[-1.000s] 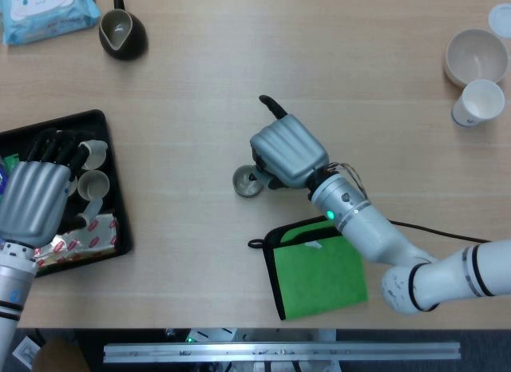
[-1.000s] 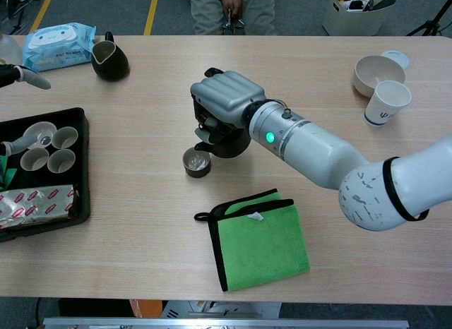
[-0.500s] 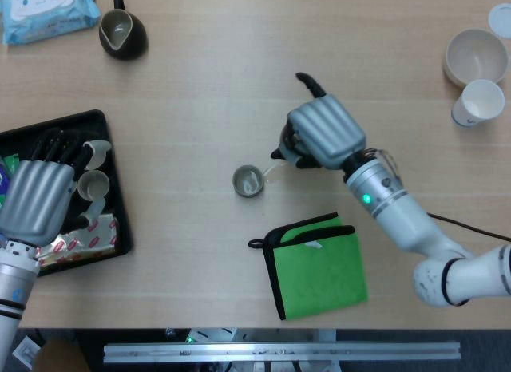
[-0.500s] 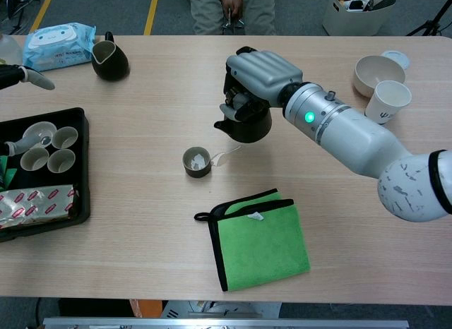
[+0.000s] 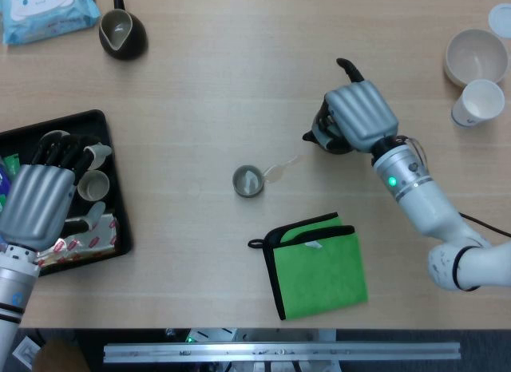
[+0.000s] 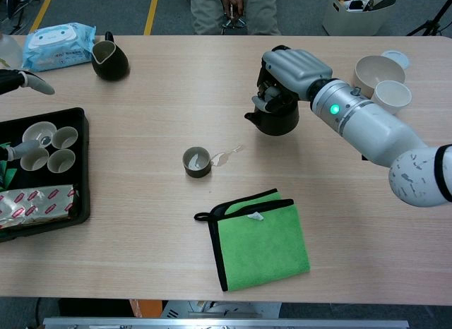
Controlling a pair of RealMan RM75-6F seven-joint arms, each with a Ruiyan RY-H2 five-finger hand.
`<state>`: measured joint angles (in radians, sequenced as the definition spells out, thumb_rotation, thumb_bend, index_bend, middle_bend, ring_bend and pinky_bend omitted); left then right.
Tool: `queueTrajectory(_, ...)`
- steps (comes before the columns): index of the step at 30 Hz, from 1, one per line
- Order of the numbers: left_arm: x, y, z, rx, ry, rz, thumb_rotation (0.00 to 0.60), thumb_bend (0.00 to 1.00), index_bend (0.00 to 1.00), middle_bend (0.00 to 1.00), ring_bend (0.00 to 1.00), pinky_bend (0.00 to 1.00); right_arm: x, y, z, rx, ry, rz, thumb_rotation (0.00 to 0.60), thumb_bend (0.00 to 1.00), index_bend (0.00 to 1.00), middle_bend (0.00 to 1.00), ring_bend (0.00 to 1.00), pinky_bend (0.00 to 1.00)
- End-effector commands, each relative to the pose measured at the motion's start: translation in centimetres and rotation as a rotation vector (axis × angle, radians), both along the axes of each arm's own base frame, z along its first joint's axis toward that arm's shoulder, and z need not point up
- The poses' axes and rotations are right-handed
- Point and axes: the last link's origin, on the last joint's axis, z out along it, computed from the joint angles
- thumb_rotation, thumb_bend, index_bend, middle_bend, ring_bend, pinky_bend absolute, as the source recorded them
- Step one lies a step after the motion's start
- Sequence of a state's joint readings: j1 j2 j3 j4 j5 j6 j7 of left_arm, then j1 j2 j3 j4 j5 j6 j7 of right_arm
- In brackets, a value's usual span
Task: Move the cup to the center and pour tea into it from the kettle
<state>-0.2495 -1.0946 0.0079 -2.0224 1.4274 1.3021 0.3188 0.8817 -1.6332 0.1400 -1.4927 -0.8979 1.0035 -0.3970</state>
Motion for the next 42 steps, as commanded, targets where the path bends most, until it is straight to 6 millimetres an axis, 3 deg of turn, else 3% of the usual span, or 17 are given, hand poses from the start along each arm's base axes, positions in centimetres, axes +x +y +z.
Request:
queueTrajectory(1,-0.1,0.0,0.0,-0.001,0.002,0.002,0.600,0.28,0.22,0.18,0.15,0.12,-0.5,-0.2,-0.7,0.003,-0.004,-0.024,0.598,0.41,1.00,0.92,0.88,0.02)
queueTrajectory(20,-0.7,-0.2,0.1,-0.004,0.009,0.024,0.600,0.28,0.22,0.18,0.15,0.12,-0.7,-0.4,-3.9,0.009,-0.025,-0.063,0.596,0.41,1.00,0.87,0.83,0.02)
queueTrajectory(30,-0.9,-0.3,0.1,-0.009,0.013,0.030,0.600,0.28,0.22,0.18,0.15,0.12,-1.0,-0.2,-4.5,0.025,-0.023,-0.077,0.598,0.41,0.93,0.81,0.76,0.02)
queueTrajectory(42,-0.9,-0.3,-0.1,-0.017,0.015,0.033,0.600,0.28,0.22,0.18,0.14,0.12,-1.0,0.1,-4.4,0.061,-0.010,-0.080,0.598,0.41,0.69,0.57,0.46,0.00)
